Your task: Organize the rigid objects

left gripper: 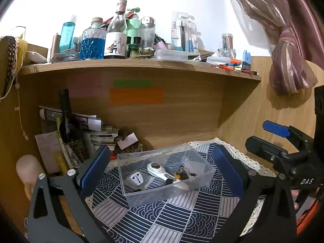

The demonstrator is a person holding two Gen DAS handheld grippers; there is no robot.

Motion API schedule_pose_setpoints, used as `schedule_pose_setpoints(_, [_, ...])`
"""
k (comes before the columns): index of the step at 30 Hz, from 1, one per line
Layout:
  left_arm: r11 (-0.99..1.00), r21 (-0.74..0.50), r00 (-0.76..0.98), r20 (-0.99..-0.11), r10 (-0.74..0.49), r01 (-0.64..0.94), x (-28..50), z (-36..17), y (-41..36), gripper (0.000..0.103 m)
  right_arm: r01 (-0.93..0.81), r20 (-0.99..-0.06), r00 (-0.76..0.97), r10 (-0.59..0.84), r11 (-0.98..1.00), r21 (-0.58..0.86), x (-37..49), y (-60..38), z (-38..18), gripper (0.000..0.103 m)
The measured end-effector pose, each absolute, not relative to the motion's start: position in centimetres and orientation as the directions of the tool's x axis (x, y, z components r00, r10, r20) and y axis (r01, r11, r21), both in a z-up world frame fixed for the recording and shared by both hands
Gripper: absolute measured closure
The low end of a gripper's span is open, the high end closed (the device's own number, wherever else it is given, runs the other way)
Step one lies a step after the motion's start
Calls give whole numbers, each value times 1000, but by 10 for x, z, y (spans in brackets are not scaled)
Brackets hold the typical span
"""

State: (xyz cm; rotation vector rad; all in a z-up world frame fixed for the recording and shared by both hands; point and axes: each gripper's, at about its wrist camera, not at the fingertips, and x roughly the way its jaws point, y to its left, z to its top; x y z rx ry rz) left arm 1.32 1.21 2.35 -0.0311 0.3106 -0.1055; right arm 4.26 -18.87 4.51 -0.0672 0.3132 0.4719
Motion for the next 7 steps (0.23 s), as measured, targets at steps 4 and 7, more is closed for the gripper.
schedule_pose_setpoints(4, [994,-41,948,-300,-109,101,12,24,10,0,-460,-317,841,438,888,9,44,-188,42,0])
schedule_pose_setpoints(7, [994,-44,949,-296,-106,97,11,24,10,0,-462,-322,839,439,887,8,45,-186,40,0])
